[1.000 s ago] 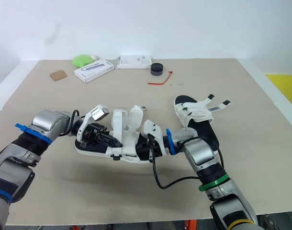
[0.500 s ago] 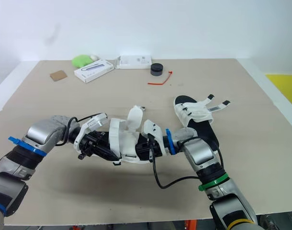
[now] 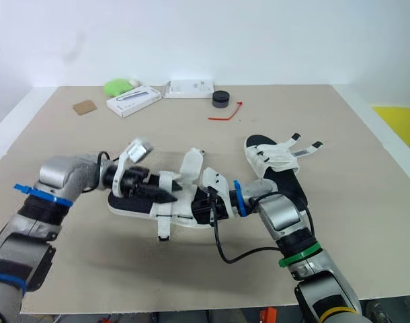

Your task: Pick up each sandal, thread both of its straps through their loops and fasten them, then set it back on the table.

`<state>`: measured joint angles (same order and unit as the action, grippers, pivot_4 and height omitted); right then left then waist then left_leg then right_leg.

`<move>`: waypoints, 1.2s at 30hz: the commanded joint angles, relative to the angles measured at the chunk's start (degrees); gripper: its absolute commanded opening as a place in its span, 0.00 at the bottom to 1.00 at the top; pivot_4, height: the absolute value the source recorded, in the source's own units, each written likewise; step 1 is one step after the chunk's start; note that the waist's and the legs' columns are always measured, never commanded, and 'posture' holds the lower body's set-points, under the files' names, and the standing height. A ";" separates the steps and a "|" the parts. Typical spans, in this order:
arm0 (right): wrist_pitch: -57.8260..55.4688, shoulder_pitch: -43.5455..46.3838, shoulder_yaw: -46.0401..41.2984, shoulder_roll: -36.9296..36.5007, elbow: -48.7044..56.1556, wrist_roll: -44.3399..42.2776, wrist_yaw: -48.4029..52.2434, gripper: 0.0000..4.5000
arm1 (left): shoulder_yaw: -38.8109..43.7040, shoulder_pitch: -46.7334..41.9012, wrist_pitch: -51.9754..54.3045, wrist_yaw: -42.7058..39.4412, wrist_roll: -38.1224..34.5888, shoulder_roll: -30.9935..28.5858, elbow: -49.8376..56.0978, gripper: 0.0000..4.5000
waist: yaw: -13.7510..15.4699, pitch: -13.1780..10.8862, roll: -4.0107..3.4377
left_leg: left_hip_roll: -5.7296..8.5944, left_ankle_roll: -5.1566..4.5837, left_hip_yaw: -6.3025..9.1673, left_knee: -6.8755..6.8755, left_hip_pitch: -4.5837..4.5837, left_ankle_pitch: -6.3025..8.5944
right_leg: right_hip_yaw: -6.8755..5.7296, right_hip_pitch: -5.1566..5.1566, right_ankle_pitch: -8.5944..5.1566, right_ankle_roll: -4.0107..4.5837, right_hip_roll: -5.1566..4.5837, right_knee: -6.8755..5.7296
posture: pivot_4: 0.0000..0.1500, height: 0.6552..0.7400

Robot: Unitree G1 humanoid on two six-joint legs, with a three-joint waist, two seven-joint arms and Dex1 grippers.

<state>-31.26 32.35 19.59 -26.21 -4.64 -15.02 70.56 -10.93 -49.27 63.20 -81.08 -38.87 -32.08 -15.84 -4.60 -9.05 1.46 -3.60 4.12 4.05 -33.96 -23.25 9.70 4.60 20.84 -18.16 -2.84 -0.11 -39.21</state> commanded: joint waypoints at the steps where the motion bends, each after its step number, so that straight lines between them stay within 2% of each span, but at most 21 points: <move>1: -2.11 -2.81 4.49 0.16 -2.48 1.86 0.24 0.00 | 3.01 -1.60 5.31 0.74 -2.90 -0.51 -0.67 0.99 | -0.02 0.00 0.00 | 0.00 -0.07 0.00 0.01 0.00 0.04 | 0.00 0.00 -0.03 0.01 0.01 0.00 | 1.00 1.00; 5: -2.40 -3.33 4.46 0.08 -1.80 1.80 0.17 0.00 | 0.83 -1.13 6.33 -4.57 -2.81 -6.82 1.65 0.99 | -0.14 -0.01 -0.01 | -0.01 -0.13 0.00 0.01 -0.01 0.08 | 0.01 0.03 -0.04 0.04 0.02 0.00 | 1.00 1.00; 8: -2.59 -3.68 4.38 -0.11 -1.37 1.68 0.15 0.00 | -3.70 1.03 5.71 -10.28 -3.82 -14.38 6.68 0.99 | -0.14 -0.02 -0.02 | -0.01 -0.13 0.00 0.09 -0.01 0.07 | 0.01 0.06 -0.06 0.07 0.03 0.00 | 1.00 1.00; 11: -2.60 -3.82 4.37 -0.23 -1.24 1.66 0.23 0.00 | -8.22 4.58 3.64 -11.42 -5.76 -21.39 13.21 0.99 | -0.01 -0.02 -0.02 | -0.01 -0.04 0.00 0.15 0.00 0.13 | 0.02 0.05 -0.13 0.10 0.00 0.01 | 1.00 1.00; 14: -2.60 -3.46 4.43 -0.07 -1.46 1.62 0.35 0.00 | -10.59 7.95 0.37 -11.42 -6.36 -25.42 17.22 0.99 | 0.09 -0.03 0.02 | -0.02 0.00 -0.01 0.15 0.00 0.15 | 0.02 0.05 -0.16 0.10 -0.01 0.01 | 1.00 1.00; 20: -2.45 -2.99 4.67 0.49 -1.83 1.62 0.32 0.00 | -2.99 15.71 -0.07 -7.57 -9.04 -23.68 23.73 0.99 | -0.02 -0.04 0.02 | -0.08 -0.01 -0.04 0.15 -0.01 0.15 | 0.02 0.12 -0.15 0.12 0.03 0.01 | 1.00 1.00; 26: -2.59 -3.78 4.80 0.23 -1.09 1.43 0.35 0.00 | 0.39 31.13 -12.10 0.14 -3.11 -20.85 30.94 0.99 | -0.03 -0.01 0.02 | -0.14 -0.12 -0.16 0.20 0.05 0.23 | 0.17 0.13 -0.22 0.21 0.07 0.01 | 1.00 1.00; 36: -3.41 -4.01 4.48 -0.44 -0.18 0.82 0.13 0.00 | 1.51 34.65 -17.53 9.74 -0.01 -11.79 29.44 0.99 | 0.26 -0.01 0.06 | -0.16 -0.12 -0.18 0.19 0.05 0.23 | 0.15 0.14 -0.18 0.22 0.08 0.01 | 1.00 1.00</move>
<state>-31.97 31.44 19.63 -26.45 -2.80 -15.48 70.07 -10.26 -14.31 47.02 -72.37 -39.17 -44.83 12.85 -4.34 -9.05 1.51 -3.76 3.99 3.88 -33.76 -23.20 9.94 4.74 20.98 -18.34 -2.61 -0.01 -39.20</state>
